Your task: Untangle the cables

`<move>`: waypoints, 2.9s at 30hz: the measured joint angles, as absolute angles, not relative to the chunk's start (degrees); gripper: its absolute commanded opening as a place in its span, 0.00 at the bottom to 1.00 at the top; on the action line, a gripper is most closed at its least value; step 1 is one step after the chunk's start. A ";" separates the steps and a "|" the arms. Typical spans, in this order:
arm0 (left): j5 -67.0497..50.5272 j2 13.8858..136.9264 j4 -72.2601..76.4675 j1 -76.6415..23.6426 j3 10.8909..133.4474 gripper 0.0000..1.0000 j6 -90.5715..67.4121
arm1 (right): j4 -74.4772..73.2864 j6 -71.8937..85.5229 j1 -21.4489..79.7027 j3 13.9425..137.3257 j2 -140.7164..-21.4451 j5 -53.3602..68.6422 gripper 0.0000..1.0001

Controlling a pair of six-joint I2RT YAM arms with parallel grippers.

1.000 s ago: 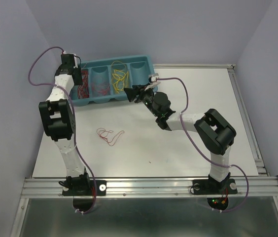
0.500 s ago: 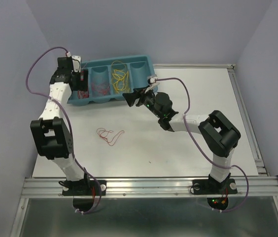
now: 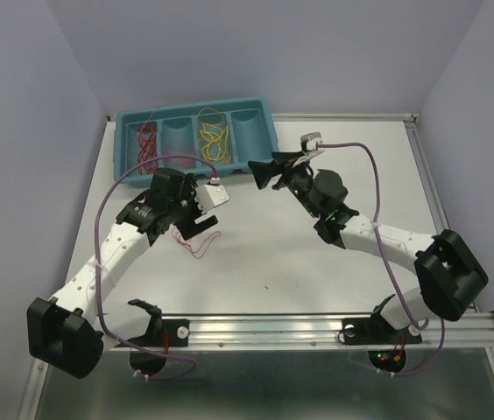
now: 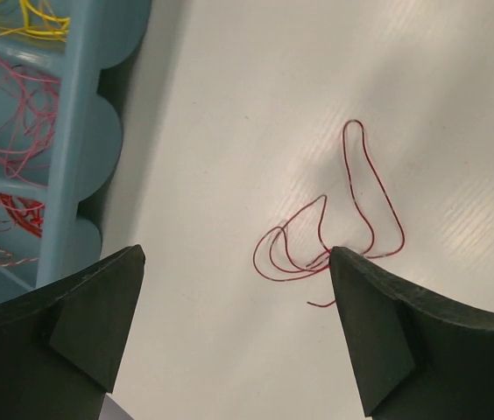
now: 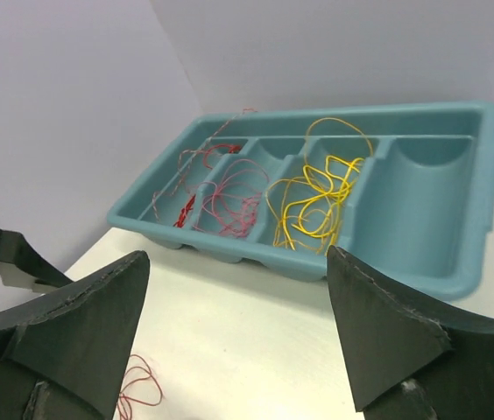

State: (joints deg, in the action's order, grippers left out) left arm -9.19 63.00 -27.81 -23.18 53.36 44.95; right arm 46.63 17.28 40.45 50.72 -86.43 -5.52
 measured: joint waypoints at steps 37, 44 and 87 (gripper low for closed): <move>-13.23 88.23 -24.80 -26.52 47.92 0.00 44.51 | 42.98 16.25 40.07 35.55 -59.37 -14.13 0.89; -13.15 85.62 -25.82 -25.45 48.58 0.00 43.55 | 42.98 16.29 40.07 35.55 -60.10 -14.09 0.89; -8.32 131.02 -17.85 9.72 112.99 0.36 7.20 | 42.85 16.78 40.07 35.57 -64.40 -12.40 0.89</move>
